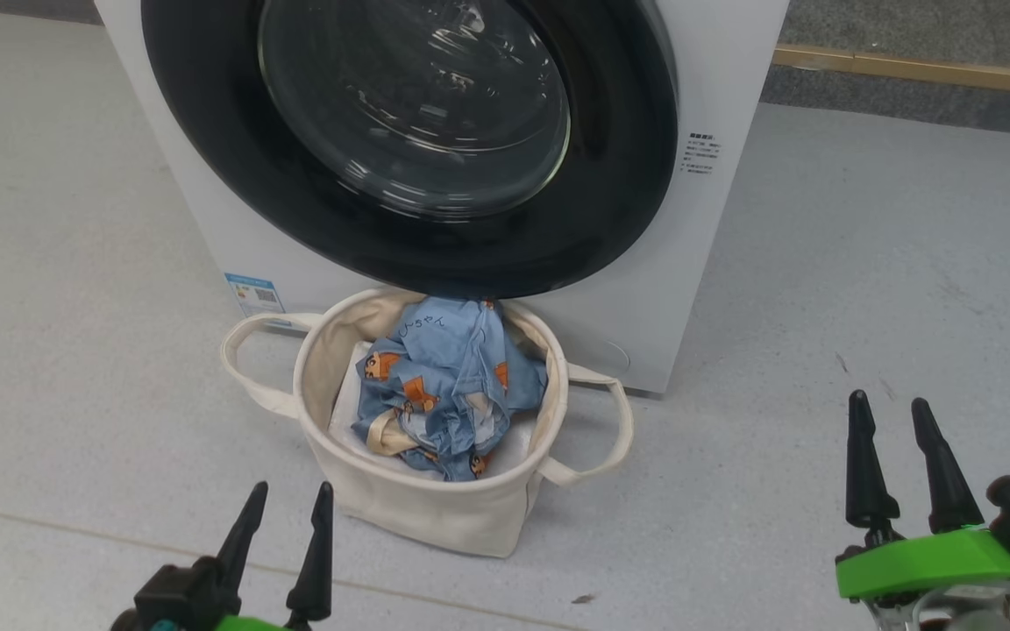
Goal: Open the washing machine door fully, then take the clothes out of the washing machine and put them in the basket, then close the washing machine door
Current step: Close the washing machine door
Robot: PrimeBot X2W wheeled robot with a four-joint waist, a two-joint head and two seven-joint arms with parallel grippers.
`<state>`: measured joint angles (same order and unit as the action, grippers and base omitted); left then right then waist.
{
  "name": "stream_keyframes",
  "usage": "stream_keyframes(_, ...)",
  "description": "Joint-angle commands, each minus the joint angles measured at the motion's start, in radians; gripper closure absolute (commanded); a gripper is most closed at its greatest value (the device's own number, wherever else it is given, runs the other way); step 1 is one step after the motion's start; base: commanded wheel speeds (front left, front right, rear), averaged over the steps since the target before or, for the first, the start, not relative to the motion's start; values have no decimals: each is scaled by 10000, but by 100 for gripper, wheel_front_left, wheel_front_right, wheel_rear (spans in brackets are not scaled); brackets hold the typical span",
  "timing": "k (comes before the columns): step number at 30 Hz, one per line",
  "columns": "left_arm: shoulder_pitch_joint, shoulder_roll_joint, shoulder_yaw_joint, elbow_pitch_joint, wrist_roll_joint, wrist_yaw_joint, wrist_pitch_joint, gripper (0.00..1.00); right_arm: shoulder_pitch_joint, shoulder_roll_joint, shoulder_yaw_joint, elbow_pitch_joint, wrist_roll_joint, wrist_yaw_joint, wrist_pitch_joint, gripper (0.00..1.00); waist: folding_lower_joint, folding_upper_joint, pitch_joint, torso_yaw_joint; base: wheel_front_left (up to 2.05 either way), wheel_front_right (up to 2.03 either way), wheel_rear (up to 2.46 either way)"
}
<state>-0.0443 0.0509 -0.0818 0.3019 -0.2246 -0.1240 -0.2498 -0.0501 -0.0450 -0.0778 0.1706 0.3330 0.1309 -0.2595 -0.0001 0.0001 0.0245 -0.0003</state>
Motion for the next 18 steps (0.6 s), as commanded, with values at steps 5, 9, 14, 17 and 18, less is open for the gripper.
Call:
stream_keyframes(5,-223,231,311,-243,217,-61,-120,0,-113,-52,235,-308,-267,-2,-23,0,1,-1,-34,-34,0,0,0)
stream_keyframes(9,-192,282,279,-186,499,-26,-120,0,-117,-52,261,-444,-435,-2,-23,0,1,-1,-67,-101,0,0,0)
stream_keyframes(14,-208,262,330,-203,591,-29,-120,0,-67,-52,321,-448,-568,-2,-23,0,1,-1,-79,-147,0,0,0)
stream_keyframes(17,-212,263,391,-243,647,-30,-120,0,-83,-52,345,-460,-610,-2,-23,0,1,-1,-58,-174,0,0,0)
stream_keyframes(18,-212,263,411,-255,666,-30,-120,0,-94,-52,357,-473,-702,-2,-23,0,1,-1,-49,-183,0,0,0)
